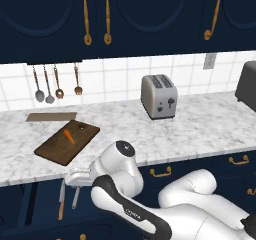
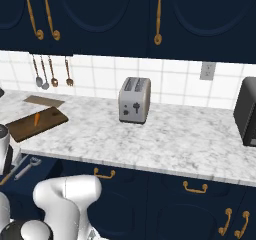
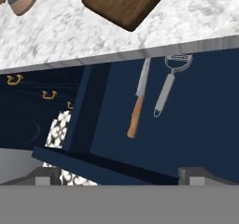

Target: Place the appropriate cutting tool for cutting the carrot skin on the cutting board.

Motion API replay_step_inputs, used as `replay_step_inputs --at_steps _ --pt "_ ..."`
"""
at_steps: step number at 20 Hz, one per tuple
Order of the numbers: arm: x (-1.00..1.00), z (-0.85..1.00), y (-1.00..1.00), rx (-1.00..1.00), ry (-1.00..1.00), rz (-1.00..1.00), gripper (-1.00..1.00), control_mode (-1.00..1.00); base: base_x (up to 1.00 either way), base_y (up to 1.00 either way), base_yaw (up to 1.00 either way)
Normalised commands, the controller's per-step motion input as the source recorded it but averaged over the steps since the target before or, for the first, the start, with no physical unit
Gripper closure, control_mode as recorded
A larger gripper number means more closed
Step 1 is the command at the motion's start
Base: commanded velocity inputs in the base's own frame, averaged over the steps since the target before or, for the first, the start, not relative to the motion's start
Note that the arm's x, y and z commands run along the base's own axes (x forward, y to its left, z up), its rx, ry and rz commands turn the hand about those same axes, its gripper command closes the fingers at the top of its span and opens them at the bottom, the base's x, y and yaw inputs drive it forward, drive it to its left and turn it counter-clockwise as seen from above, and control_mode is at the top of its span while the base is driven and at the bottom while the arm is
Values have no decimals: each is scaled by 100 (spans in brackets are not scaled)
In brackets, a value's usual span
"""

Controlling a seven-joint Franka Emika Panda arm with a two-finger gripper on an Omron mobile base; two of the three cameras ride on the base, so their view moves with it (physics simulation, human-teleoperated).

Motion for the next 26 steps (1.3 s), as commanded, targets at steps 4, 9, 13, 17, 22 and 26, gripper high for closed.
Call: replay_step_inputs --at_steps 4,9,13,17,22,26 --pt "0 -46 0 -5 10 -4 -100 -100 0 0 0" --pt "0 -52 0 -15 8 -6 -100 -100 0 0 0" --pt "0 -25 0 -6 4 -2 -100 -100 0 0 0" --pt "23 -10 0 0 1 0 -100 -100 0 0 0" --pt "48 -13 -10 0 2 0 -100 -100 0 0 0" --pt "0 0 0 0 0 0 -100 -100 0 0 0"
